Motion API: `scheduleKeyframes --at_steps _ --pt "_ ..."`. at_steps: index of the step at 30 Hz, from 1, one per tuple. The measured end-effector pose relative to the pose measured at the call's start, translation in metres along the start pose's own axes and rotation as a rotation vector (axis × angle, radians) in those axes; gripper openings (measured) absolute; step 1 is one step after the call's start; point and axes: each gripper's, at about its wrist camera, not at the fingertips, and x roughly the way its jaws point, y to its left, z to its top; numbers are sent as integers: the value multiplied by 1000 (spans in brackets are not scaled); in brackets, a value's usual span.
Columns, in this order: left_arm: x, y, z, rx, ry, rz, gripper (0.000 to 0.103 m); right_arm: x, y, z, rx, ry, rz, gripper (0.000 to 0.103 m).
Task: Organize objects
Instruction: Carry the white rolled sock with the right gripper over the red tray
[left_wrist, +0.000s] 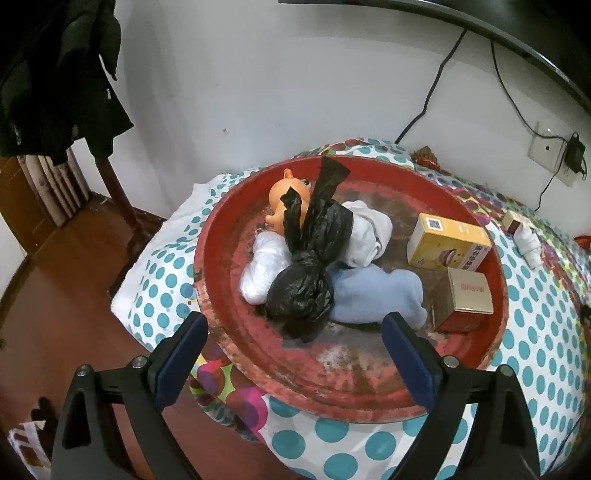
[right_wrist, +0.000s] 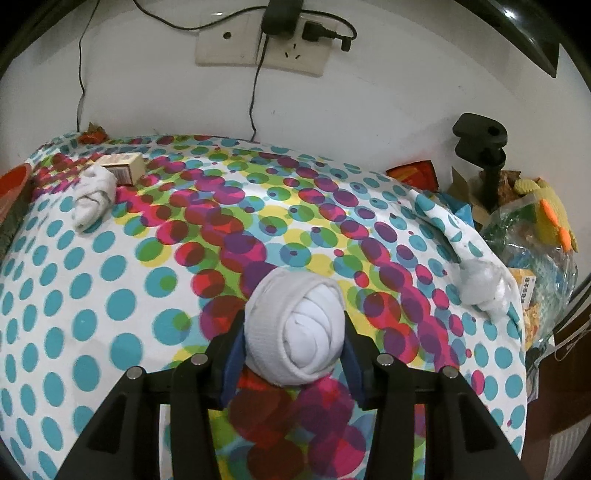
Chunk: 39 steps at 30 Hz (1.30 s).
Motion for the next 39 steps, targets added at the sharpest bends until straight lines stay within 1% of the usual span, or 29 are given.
scheduleKeyframes --at_steps 2,7,16,20,24,34,39 --pt "2 0 -1 0 7 -1 95 -5 1 0 25 -3 20 47" --pt "1 0 -1 1 12 -9 95 -16 12 0 37 -20 52 47" --pt "0 -2 -1 3 10 -8 95 -33 36 2 35 -35 127 47" --pt "0 -1 -1 2 15 -12 95 -39 50 4 36 -37 175 47" --pt "0 2 0 -7 10 -11 95 -43 66 7 28 -42 205 47" --pt "2 7 1 -26 19 -2 95 -62 115 23 -54 -78 268 47" --pt "2 8 1 -29 21 0 95 -70 142 29 -97 -78 308 47"
